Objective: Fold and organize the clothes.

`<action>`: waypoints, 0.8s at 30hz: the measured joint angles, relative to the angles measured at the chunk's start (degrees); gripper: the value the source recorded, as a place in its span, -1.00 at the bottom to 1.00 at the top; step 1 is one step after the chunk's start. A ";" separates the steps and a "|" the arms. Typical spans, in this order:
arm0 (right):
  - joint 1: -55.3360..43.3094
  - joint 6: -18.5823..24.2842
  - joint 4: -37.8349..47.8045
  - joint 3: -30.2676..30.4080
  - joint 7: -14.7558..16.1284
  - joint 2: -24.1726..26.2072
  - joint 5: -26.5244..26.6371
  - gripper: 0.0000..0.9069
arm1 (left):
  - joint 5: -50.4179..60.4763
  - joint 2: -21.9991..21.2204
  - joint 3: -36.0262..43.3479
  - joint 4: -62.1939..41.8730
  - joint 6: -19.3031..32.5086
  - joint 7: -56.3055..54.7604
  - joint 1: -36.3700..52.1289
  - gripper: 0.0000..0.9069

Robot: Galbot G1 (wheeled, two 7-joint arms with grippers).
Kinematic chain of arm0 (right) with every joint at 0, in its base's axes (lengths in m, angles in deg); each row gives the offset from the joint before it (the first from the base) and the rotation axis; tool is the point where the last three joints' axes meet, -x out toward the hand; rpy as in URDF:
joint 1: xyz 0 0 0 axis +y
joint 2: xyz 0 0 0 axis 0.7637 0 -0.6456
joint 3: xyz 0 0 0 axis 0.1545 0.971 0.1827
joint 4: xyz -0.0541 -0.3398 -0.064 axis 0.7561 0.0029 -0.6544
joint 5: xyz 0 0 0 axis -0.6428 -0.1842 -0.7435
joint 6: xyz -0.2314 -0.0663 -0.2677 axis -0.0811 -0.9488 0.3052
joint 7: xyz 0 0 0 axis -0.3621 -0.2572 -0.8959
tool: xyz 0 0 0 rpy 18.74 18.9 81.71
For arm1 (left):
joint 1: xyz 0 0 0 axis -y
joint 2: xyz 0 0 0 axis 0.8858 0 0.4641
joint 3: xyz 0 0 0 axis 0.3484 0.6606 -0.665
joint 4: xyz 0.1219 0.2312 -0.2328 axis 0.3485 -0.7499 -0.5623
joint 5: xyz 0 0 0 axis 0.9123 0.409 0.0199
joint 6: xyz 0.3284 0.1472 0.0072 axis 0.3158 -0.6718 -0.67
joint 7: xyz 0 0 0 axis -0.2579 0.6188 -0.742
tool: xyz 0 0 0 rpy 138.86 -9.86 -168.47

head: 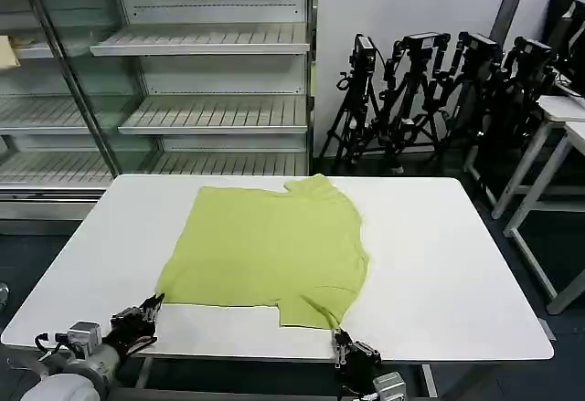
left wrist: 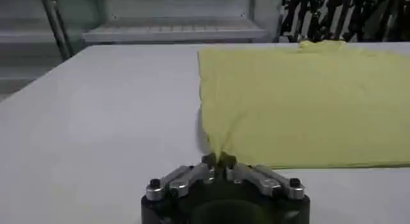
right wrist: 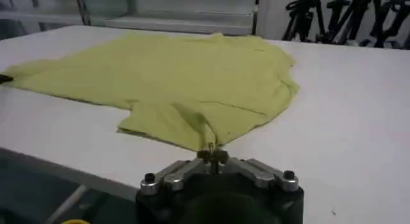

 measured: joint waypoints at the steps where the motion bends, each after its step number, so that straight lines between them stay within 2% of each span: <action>1: -0.36 -0.01 -0.15 -0.12 0.08 -0.02 -0.01 -1.00 | -0.18 0.04 -0.05 0.27 0.08 -0.08 0.21 -0.98; 11: -8.26 -1.22 1.72 -1.44 0.54 -0.95 1.29 -1.00 | -1.50 1.12 1.19 0.16 1.31 -1.55 4.06 -0.98; 24: -21.85 -2.18 10.57 -1.70 1.31 -1.79 3.49 -1.00 | -3.79 2.07 5.96 -6.68 2.64 -2.50 14.59 -0.98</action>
